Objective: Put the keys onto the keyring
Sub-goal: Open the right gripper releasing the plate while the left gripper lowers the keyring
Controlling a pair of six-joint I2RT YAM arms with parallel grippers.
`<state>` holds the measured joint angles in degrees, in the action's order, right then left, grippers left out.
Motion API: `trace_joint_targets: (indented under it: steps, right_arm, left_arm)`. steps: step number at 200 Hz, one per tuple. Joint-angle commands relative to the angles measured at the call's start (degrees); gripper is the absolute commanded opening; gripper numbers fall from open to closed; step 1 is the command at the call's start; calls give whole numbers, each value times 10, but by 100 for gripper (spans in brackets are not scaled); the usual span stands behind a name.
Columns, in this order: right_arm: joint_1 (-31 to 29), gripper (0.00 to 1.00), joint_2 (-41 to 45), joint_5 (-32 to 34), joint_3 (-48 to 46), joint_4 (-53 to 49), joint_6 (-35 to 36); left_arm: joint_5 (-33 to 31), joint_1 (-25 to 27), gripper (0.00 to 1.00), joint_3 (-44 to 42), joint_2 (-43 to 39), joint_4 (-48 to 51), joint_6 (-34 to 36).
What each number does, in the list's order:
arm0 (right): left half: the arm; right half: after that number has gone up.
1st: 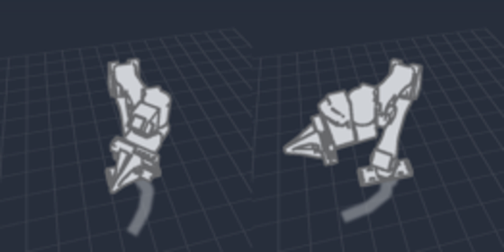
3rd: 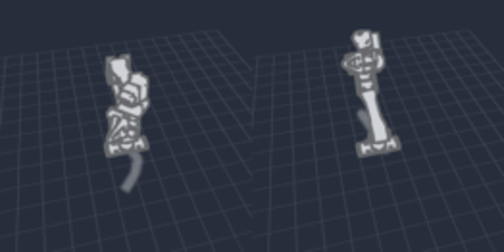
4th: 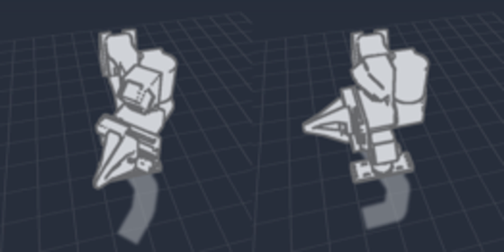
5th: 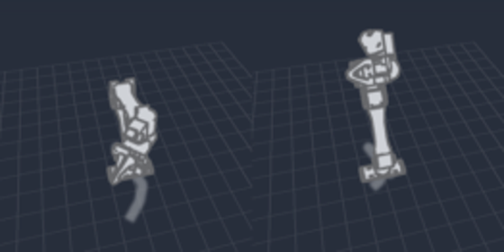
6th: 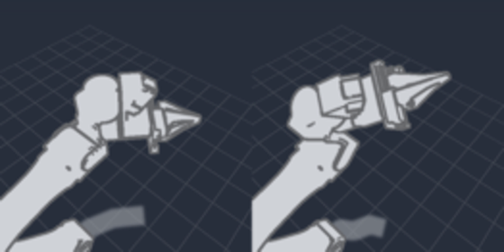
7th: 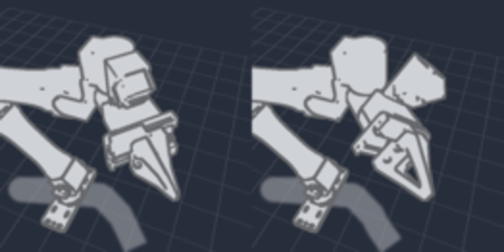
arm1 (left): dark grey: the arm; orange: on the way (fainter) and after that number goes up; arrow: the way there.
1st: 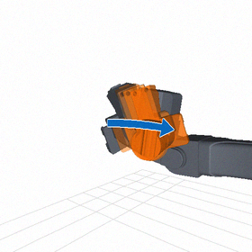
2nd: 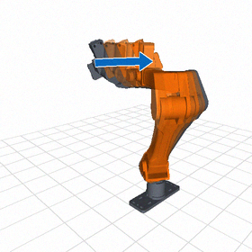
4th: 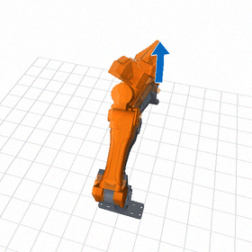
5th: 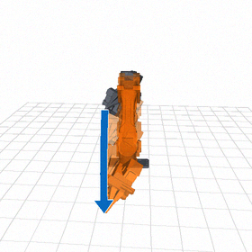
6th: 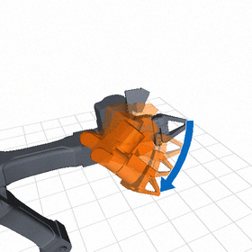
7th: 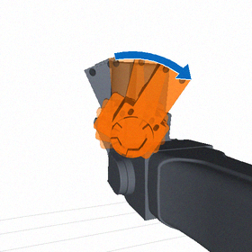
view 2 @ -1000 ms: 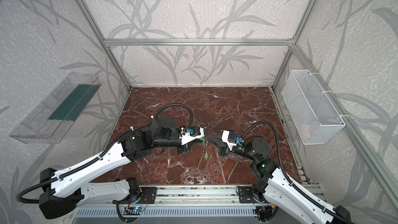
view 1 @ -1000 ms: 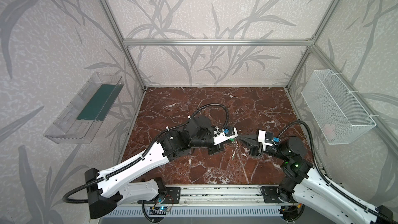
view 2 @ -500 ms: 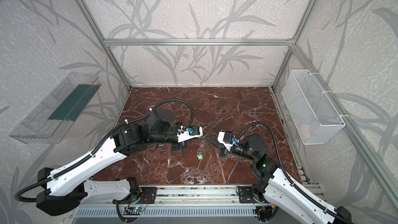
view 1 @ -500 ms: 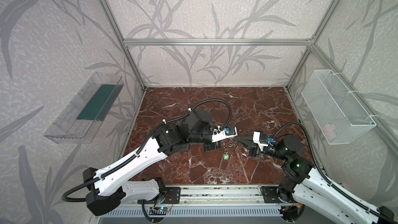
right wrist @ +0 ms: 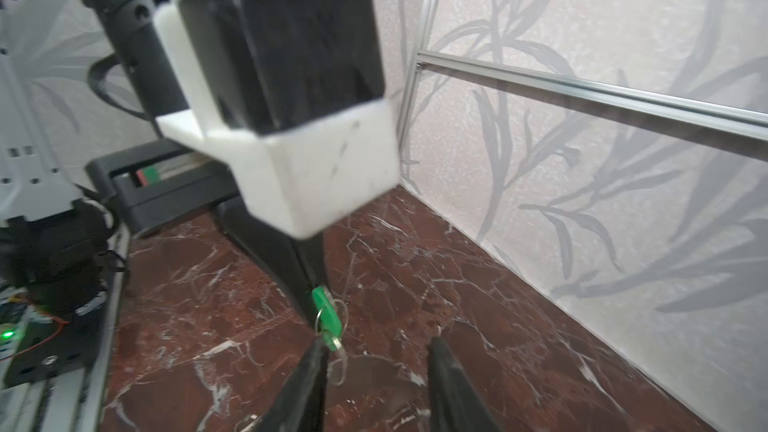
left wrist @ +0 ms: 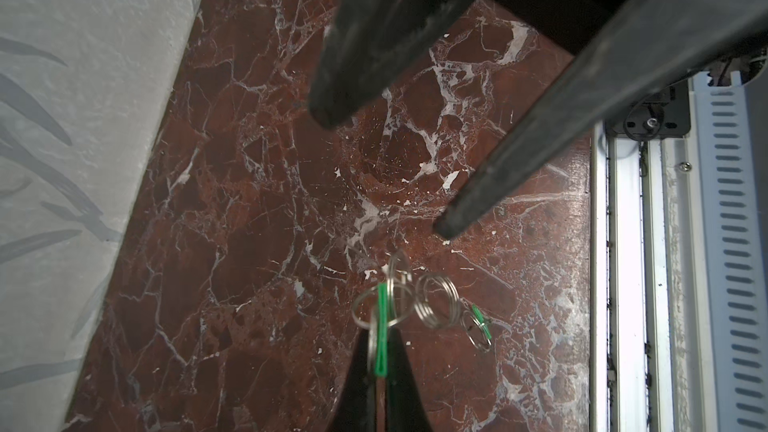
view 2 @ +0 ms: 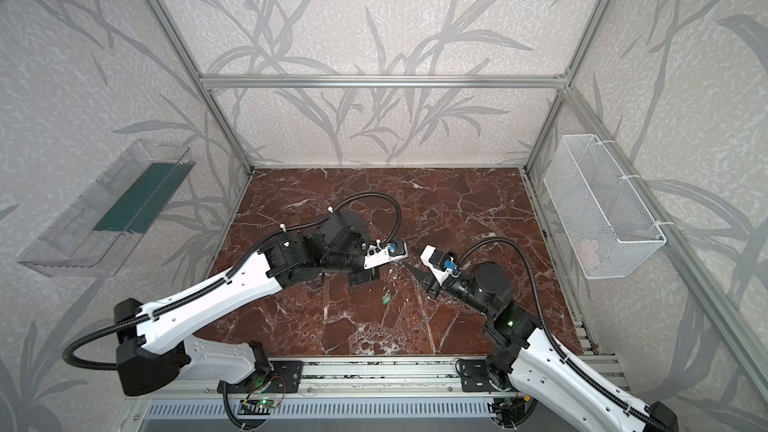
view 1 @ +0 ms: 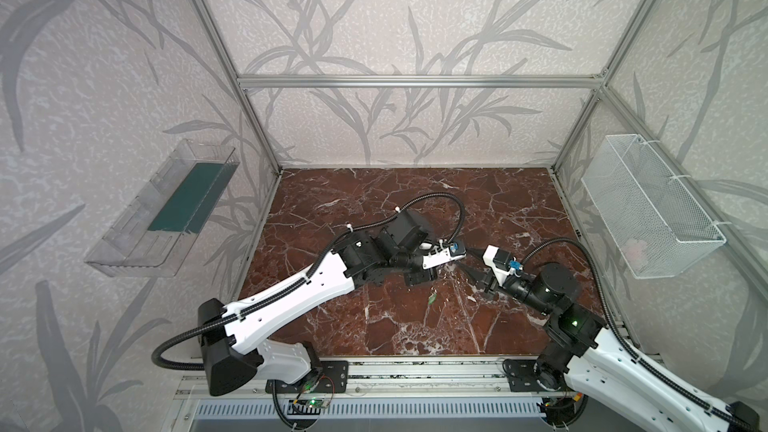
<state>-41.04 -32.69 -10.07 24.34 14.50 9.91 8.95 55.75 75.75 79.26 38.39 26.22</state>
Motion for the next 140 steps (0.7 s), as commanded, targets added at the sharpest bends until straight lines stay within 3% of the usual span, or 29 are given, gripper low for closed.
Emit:
trace_joint_targets:
  steps: [1, 28, 53, 98, 140]
  right_arm:
    - [2, 46, 61, 172, -11, -37, 9]
    - [3, 47, 129, 296, -7, -114, 29]
    - [3, 48, 159, 347, 2, -161, 44]
    - [3, 48, 141, 325, 7, -195, 45]
    - [3, 49, 74, 307, -8, -167, 42]
  left_arm:
    - [7, -2, 0, -26, 31, -106, -74]
    - [31, -3, 0, -33, 101, -186, -122]
    - [55, -10, 0, 4, 166, -236, -138]
    - [69, -52, 0, -27, 186, -231, -137]
    - [34, -91, 0, -71, 179, -125, -87]
